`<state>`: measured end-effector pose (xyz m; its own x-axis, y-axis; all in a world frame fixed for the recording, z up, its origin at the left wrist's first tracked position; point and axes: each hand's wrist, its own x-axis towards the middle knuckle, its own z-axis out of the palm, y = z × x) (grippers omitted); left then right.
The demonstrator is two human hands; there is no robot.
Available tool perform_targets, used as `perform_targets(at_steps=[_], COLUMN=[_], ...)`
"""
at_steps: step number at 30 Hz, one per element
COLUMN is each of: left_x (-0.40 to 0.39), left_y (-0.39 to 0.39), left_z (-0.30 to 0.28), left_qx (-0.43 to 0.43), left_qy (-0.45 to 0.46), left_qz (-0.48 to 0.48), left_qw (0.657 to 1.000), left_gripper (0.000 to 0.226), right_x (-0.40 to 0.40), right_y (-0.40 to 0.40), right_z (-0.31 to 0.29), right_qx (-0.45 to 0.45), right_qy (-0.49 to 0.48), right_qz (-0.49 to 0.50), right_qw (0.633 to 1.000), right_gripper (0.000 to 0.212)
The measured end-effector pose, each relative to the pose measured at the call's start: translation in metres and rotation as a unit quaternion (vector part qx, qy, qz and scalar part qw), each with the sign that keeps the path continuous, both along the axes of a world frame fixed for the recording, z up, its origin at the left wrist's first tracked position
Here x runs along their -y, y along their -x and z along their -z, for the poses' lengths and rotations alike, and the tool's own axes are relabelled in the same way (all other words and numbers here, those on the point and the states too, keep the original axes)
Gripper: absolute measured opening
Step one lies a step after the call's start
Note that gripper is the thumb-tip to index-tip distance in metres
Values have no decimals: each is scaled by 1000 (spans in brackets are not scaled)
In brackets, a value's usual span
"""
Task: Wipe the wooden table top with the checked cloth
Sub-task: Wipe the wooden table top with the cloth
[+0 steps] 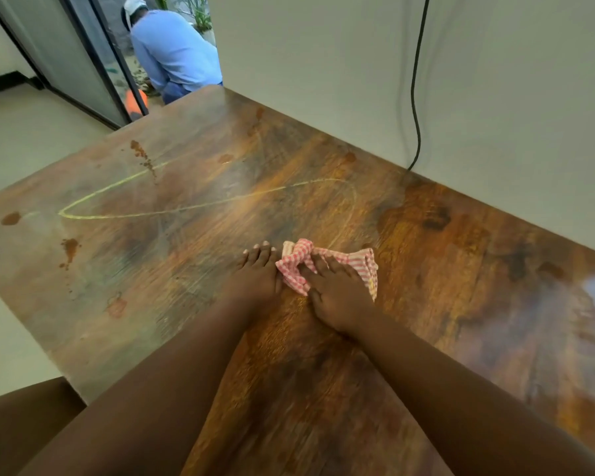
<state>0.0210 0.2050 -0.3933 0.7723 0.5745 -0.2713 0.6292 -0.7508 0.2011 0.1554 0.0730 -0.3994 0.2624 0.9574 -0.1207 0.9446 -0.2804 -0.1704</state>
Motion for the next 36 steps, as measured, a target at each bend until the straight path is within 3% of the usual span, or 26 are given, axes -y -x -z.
perform_targets(at_steps=[7, 13, 19, 28, 36], left_x=[-13, -28, -39, -39, -45], left_y=[-20, -38, -49, -48, -64], left_z=[2, 15, 18, 23, 22], left_qx=[10, -4, 17, 50, 54], left_qy=[25, 70, 28, -27, -34], left_qz=[26, 29, 46, 47, 41], left_qw=[999, 997, 998, 997, 997], left_gripper=[63, 68, 66, 63, 63], right_x=[45, -1, -35, 32, -41], right_y=[-25, -60, -48, -70, -122], right_z=[1, -5, -3, -5, -3], right_qx=[-2, 10, 13, -2, 14], right_qy=[18, 39, 18, 34, 39], right_qz=[-23, 68, 76, -27, 57], right_qw=[1000, 997, 997, 999, 997], right_gripper=[52, 51, 52, 51, 50])
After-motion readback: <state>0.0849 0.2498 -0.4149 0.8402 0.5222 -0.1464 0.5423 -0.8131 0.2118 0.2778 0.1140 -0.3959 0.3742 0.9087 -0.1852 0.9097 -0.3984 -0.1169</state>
